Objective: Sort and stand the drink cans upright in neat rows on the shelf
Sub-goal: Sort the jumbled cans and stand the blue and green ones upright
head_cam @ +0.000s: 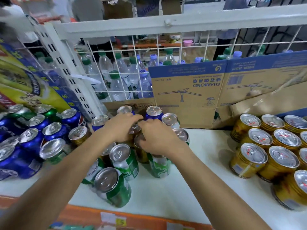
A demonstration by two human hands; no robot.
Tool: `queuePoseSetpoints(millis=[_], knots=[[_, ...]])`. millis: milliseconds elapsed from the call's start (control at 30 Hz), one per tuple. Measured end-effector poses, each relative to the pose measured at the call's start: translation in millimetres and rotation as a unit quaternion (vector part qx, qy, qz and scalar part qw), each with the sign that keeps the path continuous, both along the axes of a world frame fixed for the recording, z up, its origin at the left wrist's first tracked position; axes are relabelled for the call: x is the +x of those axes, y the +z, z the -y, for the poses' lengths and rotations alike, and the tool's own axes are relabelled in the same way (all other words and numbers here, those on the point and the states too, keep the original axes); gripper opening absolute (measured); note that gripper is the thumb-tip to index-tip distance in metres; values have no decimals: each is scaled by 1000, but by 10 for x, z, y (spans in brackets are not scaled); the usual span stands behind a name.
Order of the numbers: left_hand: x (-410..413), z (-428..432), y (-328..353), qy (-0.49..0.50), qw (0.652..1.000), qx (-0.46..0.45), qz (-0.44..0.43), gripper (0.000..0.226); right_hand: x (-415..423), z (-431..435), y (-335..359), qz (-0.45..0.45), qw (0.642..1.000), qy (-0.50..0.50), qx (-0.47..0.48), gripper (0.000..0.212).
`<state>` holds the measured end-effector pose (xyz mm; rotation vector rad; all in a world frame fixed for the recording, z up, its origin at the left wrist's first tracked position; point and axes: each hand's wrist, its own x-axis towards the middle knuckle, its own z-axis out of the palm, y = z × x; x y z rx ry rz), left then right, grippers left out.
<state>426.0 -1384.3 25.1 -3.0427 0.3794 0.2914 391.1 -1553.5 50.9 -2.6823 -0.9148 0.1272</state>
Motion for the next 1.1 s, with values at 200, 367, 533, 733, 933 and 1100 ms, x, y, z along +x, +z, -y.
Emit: queuePoseSetpoints(millis=[200, 367, 533, 733, 933, 1100], knots=[[-72, 58, -76, 28, 996, 71, 39, 53, 15, -286, -89, -43, 988, -14, -151, 46], [-171, 80, 163, 52, 993, 27, 103, 46, 27, -159, -11, -38, 995, -39, -82, 47], [-392, 193, 692, 116, 970, -127, 170, 70, -3, 167, 271, -11, 989, -89, 120, 47], [-537, 613, 1145, 100, 931, -252, 246, 82, -84, 732, 659, 47, 940, -171, 291, 79], [-406, 1204, 929, 25, 936, -306, 173, 79, 7, 1360, 449, 114, 919, -284, 248, 72], [-103, 1721, 606, -64, 966, -229, 98, 73, 44, 1768, 86, 97, 921, -339, 169, 71]])
